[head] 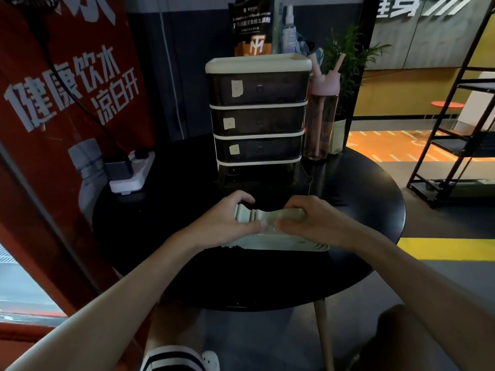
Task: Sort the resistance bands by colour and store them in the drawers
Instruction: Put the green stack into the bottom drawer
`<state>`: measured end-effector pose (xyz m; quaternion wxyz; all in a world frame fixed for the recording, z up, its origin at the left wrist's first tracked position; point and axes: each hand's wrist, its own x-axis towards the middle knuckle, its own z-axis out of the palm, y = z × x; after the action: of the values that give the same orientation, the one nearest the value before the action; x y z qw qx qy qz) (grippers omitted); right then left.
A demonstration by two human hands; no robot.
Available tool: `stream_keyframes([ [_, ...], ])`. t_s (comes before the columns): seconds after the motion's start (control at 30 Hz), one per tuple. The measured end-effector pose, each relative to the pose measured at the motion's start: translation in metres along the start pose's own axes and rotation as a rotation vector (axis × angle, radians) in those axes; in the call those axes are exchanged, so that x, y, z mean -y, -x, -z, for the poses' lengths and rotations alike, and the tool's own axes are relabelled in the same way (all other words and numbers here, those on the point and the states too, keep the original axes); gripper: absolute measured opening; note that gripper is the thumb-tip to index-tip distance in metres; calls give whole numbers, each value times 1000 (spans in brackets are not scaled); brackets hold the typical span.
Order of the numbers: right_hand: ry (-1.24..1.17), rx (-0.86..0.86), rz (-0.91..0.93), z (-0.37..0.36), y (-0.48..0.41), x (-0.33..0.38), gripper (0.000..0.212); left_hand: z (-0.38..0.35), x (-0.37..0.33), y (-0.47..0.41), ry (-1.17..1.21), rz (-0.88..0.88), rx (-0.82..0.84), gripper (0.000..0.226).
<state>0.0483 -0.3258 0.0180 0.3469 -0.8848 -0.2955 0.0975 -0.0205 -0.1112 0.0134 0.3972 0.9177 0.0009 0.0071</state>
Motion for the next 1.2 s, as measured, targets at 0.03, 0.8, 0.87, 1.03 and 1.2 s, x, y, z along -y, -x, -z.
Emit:
stream_keyframes([
  [0.03,21,21,8,2,1,2,22,-1,1,2,4,-24,-10,55],
  [0.8,581,81,179,-1,-1,13,83,-19,33,13,-142,-186,-202,81],
  [0.87,547,107,158,3,-1,6,86,-17,30,13,-241,-213,-198,82],
  [1.03,355,59,221,-1,-5,-2,67,-14,28,10,-250,-240,-158,89],
  [1.2,364,24,273,-6,-8,0,61,-16,27,8,-161,-212,-208,89],
])
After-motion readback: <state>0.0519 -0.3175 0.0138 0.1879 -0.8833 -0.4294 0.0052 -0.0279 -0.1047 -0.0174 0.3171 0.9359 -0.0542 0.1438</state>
